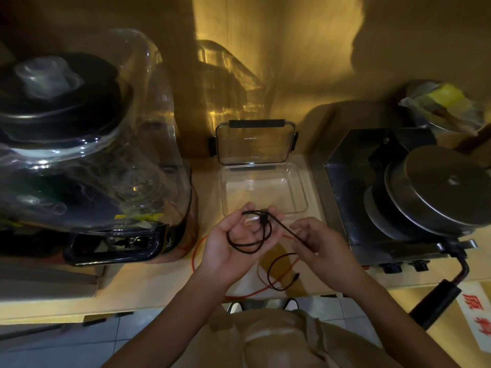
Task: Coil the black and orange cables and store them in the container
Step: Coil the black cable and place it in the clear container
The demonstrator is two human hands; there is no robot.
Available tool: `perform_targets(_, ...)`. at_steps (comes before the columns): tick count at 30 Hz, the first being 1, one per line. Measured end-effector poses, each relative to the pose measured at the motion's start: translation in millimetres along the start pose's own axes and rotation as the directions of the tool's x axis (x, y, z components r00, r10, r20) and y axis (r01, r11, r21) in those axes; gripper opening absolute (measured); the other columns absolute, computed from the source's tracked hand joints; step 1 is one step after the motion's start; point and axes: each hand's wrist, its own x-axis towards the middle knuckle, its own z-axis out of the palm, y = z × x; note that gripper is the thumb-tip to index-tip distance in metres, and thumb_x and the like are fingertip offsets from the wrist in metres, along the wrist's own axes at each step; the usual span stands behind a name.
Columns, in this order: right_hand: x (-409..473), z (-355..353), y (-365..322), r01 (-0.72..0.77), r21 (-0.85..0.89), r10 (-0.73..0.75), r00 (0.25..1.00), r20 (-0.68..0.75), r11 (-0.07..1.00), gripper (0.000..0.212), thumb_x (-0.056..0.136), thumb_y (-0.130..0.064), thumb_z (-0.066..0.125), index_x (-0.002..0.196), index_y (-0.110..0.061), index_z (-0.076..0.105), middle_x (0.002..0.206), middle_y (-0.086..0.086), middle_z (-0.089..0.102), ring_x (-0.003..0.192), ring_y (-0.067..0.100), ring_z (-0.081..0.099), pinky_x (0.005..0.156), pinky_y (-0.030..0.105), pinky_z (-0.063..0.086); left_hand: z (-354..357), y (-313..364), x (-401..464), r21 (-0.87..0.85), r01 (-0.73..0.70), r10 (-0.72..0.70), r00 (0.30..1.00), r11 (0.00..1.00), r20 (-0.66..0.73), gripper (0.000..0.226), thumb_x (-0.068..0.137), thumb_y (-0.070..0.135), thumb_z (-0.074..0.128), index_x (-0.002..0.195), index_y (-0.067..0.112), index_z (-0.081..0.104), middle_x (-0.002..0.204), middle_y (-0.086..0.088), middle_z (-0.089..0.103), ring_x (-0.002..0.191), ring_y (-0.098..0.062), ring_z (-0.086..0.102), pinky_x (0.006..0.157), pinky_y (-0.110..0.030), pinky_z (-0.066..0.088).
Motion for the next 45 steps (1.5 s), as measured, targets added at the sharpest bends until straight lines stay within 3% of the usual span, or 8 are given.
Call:
perform_targets(10,-3,-8,44,-0.163,0.023,0.163,0.986,0.019,0.986,0.019,0.091,-0.013,0.066,0.081,-0.028,0.072,0.075,-0.009,0.073,0.07,0.005,0.068,0.068,0.02,0.052,13,31,-8,-0.113,-0.142,0.147,0.988,0.983,0.04,0.021,0.099,0.019,0.041,0.11,0.012,0.058,0.135,-0.024,0.054,0.135,-0.041,0.047,0.11,-0.06,0.038)
perform_targets(15,-10,-10,47,-0.272,0.441,0.354,0.928,-0.114,0.855,0.006,0.089,-0.007,0.067,0.093,-0.004,0.065,0.06,0.008,0.066,0.057,0.022,0.066,0.06,0.04,0.06,9,34,-7,-0.098,-0.22,0.223,0.975,0.971,0.024,0.026,0.098,0.021,0.041,0.106,0.011,0.063,0.13,-0.026,0.06,0.13,-0.041,0.053,0.105,-0.06,0.044)
perform_targets(18,-15,-12,45,-0.257,0.461,0.403,0.879,-0.253,0.849,0.009,0.088,-0.003,0.067,0.085,-0.002,0.059,0.054,0.01,0.059,0.046,0.019,0.056,0.043,0.031,0.051,7,30,-3,-0.07,-0.281,0.281,0.96,0.957,-0.012,0.028,0.097,0.022,0.043,0.1,0.009,0.068,0.123,-0.026,0.063,0.123,-0.041,0.059,0.102,-0.06,0.046)
perform_targets(22,-20,-16,38,-0.263,0.135,0.293,0.904,-0.311,0.955,0.009,0.086,-0.011,0.071,0.08,-0.015,0.064,0.063,0.01,0.064,0.055,0.018,0.06,0.055,0.029,0.049,10,28,1,0.032,-0.339,0.341,0.936,0.94,-0.089,0.025,0.092,0.02,0.051,0.093,0.011,0.074,0.118,-0.023,0.067,0.116,-0.039,0.065,0.101,-0.057,0.048)
perform_targets(27,-25,-33,23,-0.097,-0.355,0.092,0.995,-0.032,0.93,0.014,0.088,-0.026,0.069,0.079,-0.034,0.063,0.055,-0.008,0.06,0.055,0.006,0.059,0.057,0.034,0.052,14,28,5,0.154,-0.368,0.389,0.91,0.917,-0.144,0.023,0.1,0.023,0.045,0.106,0.016,0.066,0.117,-0.018,0.068,0.112,-0.034,0.068,0.104,-0.053,0.046)
perform_targets(36,-30,-54,-33,0.153,-0.16,-0.143,0.987,0.068,0.975,0.007,0.083,-0.039,0.067,0.081,-0.033,0.068,0.069,-0.004,0.063,0.064,0.011,0.059,0.056,0.011,0.041,5,18,10,0.413,-0.293,0.352,0.933,0.862,-0.073,0.03,0.088,0.031,0.058,0.113,0.023,0.071,0.116,-0.011,0.064,0.112,-0.033,0.066,0.104,-0.06,0.043)
perform_targets(42,-20,-51,-58,0.176,-0.021,-0.175,0.984,0.044,0.984,0.008,0.08,-0.035,0.071,0.078,-0.028,0.072,0.068,-0.002,0.064,0.059,0.011,0.055,0.055,0.012,0.04,5,6,11,0.482,-0.217,0.253,0.967,0.849,-0.009,0.037,0.089,0.038,0.056,0.122,0.024,0.066,0.117,-0.009,0.061,0.126,-0.039,0.056,0.108,-0.063,0.036)
perform_targets(45,-16,-45,-67,0.204,0.022,-0.204,0.979,0.007,0.979,0.018,0.08,-0.043,0.066,0.081,-0.026,0.073,0.071,-0.009,0.067,0.064,0.014,0.061,0.057,0.015,0.045,5,-1,10,0.479,-0.164,0.191,0.982,0.862,-0.007,0.043,0.094,0.043,0.05,0.129,0.021,0.062,0.121,-0.011,0.061,0.118,-0.035,0.062,0.099,-0.057,0.049)
